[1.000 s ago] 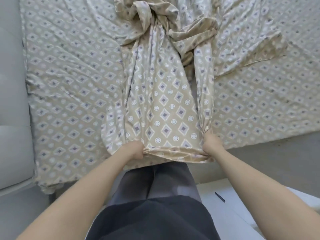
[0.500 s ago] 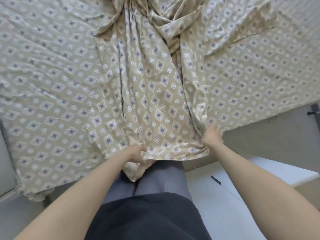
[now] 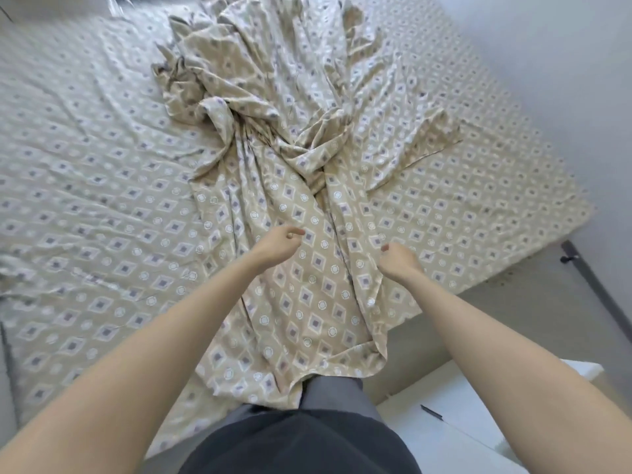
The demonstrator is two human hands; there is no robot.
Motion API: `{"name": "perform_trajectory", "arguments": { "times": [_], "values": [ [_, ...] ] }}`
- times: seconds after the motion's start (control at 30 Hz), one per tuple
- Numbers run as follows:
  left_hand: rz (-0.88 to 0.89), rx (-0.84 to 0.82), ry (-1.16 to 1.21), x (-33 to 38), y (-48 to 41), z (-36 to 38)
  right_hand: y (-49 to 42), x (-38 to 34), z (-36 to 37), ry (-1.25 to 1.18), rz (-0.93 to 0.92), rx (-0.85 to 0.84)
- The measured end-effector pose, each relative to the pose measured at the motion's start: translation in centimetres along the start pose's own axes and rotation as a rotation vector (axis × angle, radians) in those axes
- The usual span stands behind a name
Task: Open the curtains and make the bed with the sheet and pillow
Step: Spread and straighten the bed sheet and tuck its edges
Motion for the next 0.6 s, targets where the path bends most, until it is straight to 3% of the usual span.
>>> {"name": "perform_trajectory", "arguments": {
  "times": [0.33,0.6],
  "values": [
    [0.152,0.075,0.067,12.3,-5.6,0.3,-5.4,2.0,-11.5,0.026,-0.039,0.112],
    [0.057,0.151,0.134,18.2,-15.5,6.7,-17.8,8.1,-17.1,0.217,-0.153,0.091]
  ]
}}
Point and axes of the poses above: each hand's wrist, its own y-axis away from the middle knuckle, its own z-axis out of the palm, x = y × z, the point moved 9 cm from there along -y, towards the middle knuckle, and after that the axes turned 8 degrees about y, right-handed, at the moved point
